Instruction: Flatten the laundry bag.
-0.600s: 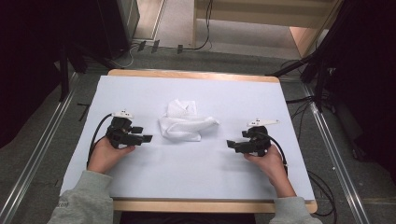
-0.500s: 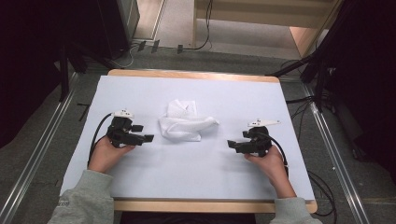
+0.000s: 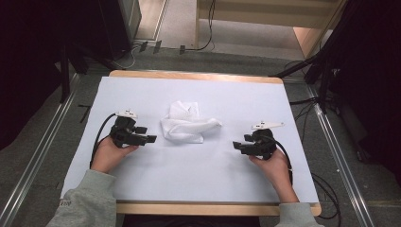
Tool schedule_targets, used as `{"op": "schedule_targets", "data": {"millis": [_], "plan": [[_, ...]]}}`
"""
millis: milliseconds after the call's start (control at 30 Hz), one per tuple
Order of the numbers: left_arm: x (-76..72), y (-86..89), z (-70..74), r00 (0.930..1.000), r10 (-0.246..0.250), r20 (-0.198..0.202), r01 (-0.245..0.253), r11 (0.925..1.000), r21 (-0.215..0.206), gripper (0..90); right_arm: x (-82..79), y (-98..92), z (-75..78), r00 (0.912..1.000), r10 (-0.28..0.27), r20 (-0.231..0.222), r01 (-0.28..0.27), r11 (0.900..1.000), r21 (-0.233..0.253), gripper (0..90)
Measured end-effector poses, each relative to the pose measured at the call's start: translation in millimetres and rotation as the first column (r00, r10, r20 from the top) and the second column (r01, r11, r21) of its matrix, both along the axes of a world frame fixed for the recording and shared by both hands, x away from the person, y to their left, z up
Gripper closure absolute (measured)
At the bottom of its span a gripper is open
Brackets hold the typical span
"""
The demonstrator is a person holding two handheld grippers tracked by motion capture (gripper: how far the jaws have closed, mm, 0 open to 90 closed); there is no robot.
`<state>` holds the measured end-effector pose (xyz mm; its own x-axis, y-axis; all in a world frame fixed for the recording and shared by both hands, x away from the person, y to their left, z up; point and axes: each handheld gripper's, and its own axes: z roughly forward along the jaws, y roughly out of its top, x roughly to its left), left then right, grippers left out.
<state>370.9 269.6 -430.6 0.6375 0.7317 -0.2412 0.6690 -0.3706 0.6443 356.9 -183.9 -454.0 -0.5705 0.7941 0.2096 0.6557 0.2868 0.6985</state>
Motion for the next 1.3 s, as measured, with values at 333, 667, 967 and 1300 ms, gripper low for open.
{"op": "schedule_targets", "data": {"millis": [333, 667, 967, 1300], "plan": [[1.4, -2.3, 0.1, 0.9998, -0.016, -0.015, 0.016, 0.9998, -0.007, 39.2, -1.0, 0.9, 0.4, 0.9999, -0.008, -0.007, 0.008, 1.000, 0.001, 41.3], [1.6, -1.4, 0.2, 0.9997, -0.013, -0.022, 0.013, 0.9999, -0.007, 39.1, -0.5, -0.3, 0.6, 0.9999, -0.008, -0.014, 0.008, 1.000, 0.004, 43.4], [1.7, 0.6, 1.3, 0.9997, -0.012, -0.021, 0.011, 0.9999, -0.009, 39.2, -0.9, -0.1, 1.8, 0.9996, -0.015, -0.022, 0.015, 1.000, 0.005, 45.2], [1.6, 0.6, 1.5, 0.9997, -0.010, -0.022, 0.010, 0.9999, -0.008, 39.3, -1.0, 0.1, 2.6, 0.9994, -0.024, -0.026, 0.024, 1.000, 0.005, 46.0]]}}
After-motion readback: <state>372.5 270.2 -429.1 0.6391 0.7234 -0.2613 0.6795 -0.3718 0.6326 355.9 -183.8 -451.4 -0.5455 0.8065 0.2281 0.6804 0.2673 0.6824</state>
